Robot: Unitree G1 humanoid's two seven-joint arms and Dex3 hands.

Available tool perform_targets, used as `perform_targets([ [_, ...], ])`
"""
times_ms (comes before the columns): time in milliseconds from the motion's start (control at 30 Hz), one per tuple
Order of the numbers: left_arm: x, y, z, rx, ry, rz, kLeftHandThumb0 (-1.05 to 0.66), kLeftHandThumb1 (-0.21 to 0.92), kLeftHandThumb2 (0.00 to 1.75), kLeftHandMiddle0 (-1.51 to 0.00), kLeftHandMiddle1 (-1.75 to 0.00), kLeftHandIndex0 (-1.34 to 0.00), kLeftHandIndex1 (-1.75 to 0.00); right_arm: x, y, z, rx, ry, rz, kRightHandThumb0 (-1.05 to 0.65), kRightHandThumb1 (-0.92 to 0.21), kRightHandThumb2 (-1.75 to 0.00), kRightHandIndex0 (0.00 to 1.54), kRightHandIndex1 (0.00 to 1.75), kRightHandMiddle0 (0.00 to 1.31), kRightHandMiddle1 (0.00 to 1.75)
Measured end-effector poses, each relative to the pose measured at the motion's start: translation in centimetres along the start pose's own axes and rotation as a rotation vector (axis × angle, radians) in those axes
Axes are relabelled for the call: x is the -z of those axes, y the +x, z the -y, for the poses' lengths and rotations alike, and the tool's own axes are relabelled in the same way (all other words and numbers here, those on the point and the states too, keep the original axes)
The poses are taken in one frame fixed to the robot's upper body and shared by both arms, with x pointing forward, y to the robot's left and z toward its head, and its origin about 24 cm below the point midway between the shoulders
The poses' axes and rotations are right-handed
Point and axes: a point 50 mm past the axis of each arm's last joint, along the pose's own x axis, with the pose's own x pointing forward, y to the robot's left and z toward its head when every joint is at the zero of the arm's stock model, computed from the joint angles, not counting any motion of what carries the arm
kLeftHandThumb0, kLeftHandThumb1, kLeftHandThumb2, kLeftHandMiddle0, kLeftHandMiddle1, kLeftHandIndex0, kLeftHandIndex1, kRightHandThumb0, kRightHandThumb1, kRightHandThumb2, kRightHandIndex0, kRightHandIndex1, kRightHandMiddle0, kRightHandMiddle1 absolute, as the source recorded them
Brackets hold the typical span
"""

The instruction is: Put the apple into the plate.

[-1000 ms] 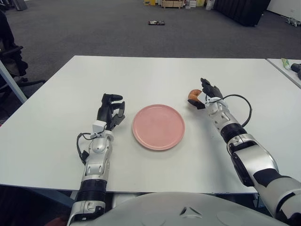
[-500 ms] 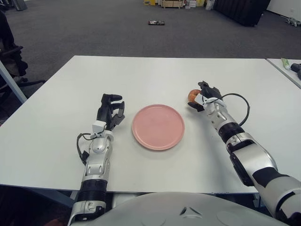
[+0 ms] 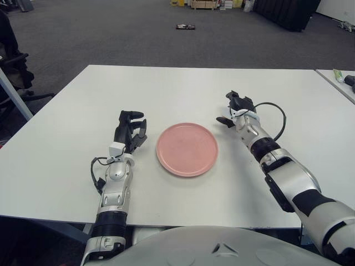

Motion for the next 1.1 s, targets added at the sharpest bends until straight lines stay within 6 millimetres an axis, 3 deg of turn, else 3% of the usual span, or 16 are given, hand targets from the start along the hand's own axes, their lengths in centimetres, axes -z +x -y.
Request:
perform_targets([
  [500, 0.0, 0.0, -0.1, -0.007, 0.004, 0.001, -0.35, 0.92, 0.53, -0.40, -1.49, -0.19, -1.75, -0.2, 0.9, 0.9, -0.042, -0.028, -0.035, -0.59, -0.50, -0.99, 0.00, 0.78, 0.00, 0.66],
  [1100, -0.1, -0.2, -0.2, -0.019, -0.013, -0.005, -0.35, 0.92, 0.53, -0.40, -1.46, -0.19, -1.75, 0.4, 1.3, 1.4, -0.056, -0.052, -0.066, -0.59, -0.61, -0.99, 0.00, 0.97, 0.00, 0.82],
])
